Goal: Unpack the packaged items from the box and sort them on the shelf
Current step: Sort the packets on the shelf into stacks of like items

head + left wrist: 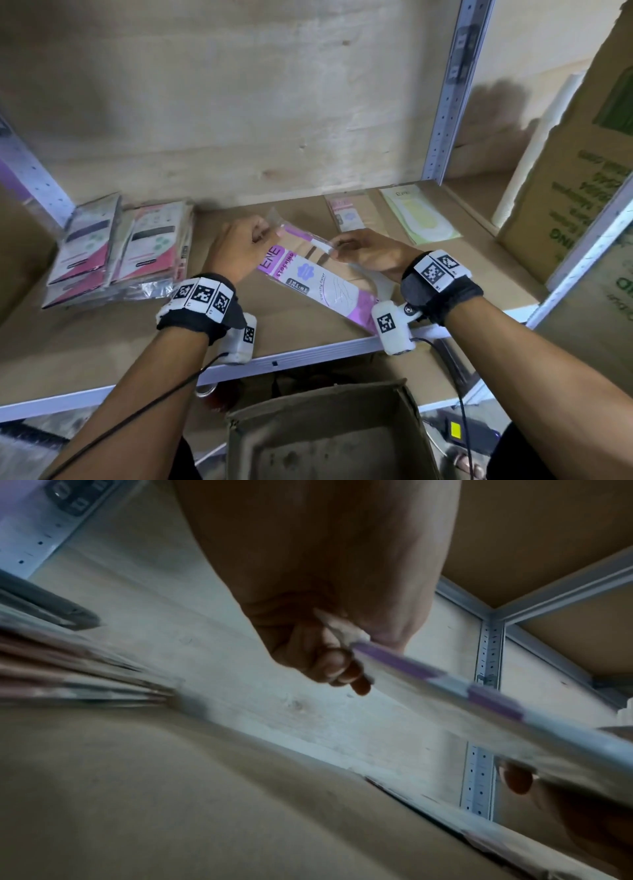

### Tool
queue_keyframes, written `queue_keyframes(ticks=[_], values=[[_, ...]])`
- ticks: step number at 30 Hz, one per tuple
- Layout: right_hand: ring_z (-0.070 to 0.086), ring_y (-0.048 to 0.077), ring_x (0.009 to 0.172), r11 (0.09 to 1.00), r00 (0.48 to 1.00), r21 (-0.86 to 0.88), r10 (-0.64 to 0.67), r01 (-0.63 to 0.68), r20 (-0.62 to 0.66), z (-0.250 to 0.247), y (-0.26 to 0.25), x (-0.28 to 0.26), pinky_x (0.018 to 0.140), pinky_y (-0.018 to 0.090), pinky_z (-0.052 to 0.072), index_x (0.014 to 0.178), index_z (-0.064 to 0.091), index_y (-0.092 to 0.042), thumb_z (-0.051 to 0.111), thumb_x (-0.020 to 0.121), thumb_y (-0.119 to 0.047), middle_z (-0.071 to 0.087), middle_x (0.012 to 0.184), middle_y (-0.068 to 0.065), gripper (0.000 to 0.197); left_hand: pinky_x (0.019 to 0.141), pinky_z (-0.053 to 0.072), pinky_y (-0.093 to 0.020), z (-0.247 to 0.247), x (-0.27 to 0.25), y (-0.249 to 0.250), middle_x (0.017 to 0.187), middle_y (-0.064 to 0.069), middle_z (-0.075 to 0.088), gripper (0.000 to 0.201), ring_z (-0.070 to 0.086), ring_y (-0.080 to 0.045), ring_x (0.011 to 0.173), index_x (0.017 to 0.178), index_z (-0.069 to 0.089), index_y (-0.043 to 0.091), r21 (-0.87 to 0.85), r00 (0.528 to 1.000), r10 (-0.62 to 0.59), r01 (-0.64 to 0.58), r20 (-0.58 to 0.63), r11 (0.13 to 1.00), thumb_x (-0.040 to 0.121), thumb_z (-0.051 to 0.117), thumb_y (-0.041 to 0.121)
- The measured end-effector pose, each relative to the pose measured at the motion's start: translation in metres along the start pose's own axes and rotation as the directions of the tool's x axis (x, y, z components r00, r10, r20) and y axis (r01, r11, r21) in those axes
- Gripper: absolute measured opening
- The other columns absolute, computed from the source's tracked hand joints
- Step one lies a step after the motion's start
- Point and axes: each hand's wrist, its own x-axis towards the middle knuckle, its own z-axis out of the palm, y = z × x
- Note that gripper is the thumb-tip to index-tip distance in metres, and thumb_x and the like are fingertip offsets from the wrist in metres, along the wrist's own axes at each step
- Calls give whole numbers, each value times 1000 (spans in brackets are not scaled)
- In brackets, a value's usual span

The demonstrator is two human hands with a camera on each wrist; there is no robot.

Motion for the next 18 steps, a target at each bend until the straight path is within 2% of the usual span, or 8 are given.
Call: queue_keyframes(ticks=[3,7,8,10,13,15,16,18], values=[[50,19,90,999,1000,39,-16,17,-24,0,2,-3,84,25,37,116,63,12,59,98,-7,60,100,27,26,56,44,-38,0,2,-5,56,-2,57,46,56,-30,58,63,54,13,-27,1000,-11,11,15,1000,100,51,38],[58,43,103,997,998,61,-48,50,-43,-1,4,-5,90,42,39,120,60,14,56,98,-5,55,122,43,29,46,47,-29,1,5,-9,51,-3,65,39,58,-16,41,68,65,8,-252,987,-159,153,-6,956,94,65,37],[58,43,103,996,997,63,-59,62,-52,-1,5,-6,90,45,39,120,60,14,56,98,-4,54,123,45,28,43,48,-27,1,5,-8,50,-2,65,35,58,-14,38,68,66,9,-292,982,-188,180,-2,939,93,67,34],[53,30,97,994,994,70,-76,81,-74,-3,7,-6,88,40,37,119,61,14,57,98,-4,53,120,46,28,47,52,-31,1,5,-8,51,0,66,32,61,-14,40,68,67,12,-243,982,-188,184,6,952,95,65,29],[52,25,97,994,993,68,-79,85,-86,-4,13,-4,90,36,38,118,63,11,58,97,-6,59,118,41,27,69,55,-35,0,3,0,63,3,68,37,68,-23,66,65,66,19,-61,983,-180,178,-19,982,99,55,30],[51,25,92,992,990,83,-86,96,-110,-1,16,-3,87,36,37,116,64,9,59,97,-7,66,106,31,25,78,51,-38,-1,4,6,79,-5,70,39,64,-30,82,67,62,21,6,973,-229,229,-40,973,101,46,32],[48,24,88,990,988,97,-92,104,-128,0,16,-2,84,37,35,114,65,7,59,97,-7,64,96,23,23,80,50,-38,-1,5,9,85,-7,70,41,63,-31,86,69,61,21,36,965,-257,259,-58,965,102,43,34],[44,23,84,986,983,114,-108,125,-146,0,18,-1,80,36,34,111,66,3,60,97,-8,57,88,15,19,79,48,-37,-4,7,9,81,-5,67,48,62,-30,83,64,58,21,32,960,-269,272,-85,962,103,40,40]])
